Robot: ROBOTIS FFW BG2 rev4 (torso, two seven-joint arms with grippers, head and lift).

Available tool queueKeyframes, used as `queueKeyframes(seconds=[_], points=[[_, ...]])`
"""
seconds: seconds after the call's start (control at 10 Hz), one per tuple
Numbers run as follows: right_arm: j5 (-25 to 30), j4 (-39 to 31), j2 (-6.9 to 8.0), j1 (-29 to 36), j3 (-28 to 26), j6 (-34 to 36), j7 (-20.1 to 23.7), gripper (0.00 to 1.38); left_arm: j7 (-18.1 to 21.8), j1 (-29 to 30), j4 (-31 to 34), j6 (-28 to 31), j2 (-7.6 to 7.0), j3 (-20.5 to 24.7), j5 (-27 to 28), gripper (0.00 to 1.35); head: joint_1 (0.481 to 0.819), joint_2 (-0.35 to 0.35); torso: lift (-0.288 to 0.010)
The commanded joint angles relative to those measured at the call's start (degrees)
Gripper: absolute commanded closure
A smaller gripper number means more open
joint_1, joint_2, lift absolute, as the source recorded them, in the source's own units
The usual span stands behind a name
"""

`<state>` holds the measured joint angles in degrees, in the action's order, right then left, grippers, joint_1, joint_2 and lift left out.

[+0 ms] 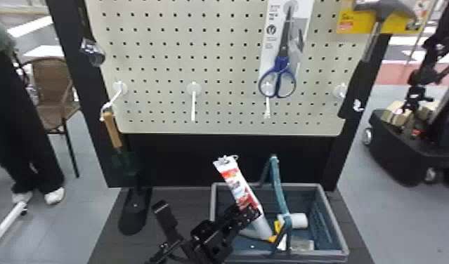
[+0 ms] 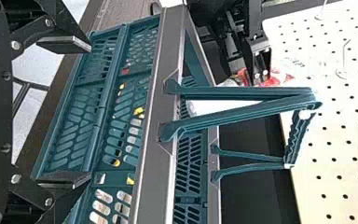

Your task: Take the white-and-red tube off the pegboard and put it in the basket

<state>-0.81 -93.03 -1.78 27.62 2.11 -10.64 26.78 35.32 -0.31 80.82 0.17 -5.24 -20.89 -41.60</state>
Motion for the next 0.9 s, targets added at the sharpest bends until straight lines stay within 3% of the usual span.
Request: queueKeyframes(seconds=[0.0, 0.2, 0.8], points=[[-0.1, 0.0, -0.15, 0.0, 0.0, 0.0, 0.0, 0.32, -0.2, 0.2, 0.0, -1.8, 0.05, 0.1, 0.6, 0.48, 0.549, 0.0, -0.1], [-0.2, 0.1, -0.15, 0.0, 0.0, 0.0, 0.0, 0.32, -0.3, 0.3, 0.0, -0.9, 0.05, 0.3, 0.6, 0.35, 0.549, 0.0, -0.1], [-0.1, 0.1, -0.24, 0.0, 0.0, 0.0, 0.0, 0.32, -0.3, 0.5, 0.0, -0.4, 0.05, 0.7, 0.2, 0.35, 0.549, 0.0, -0.1]])
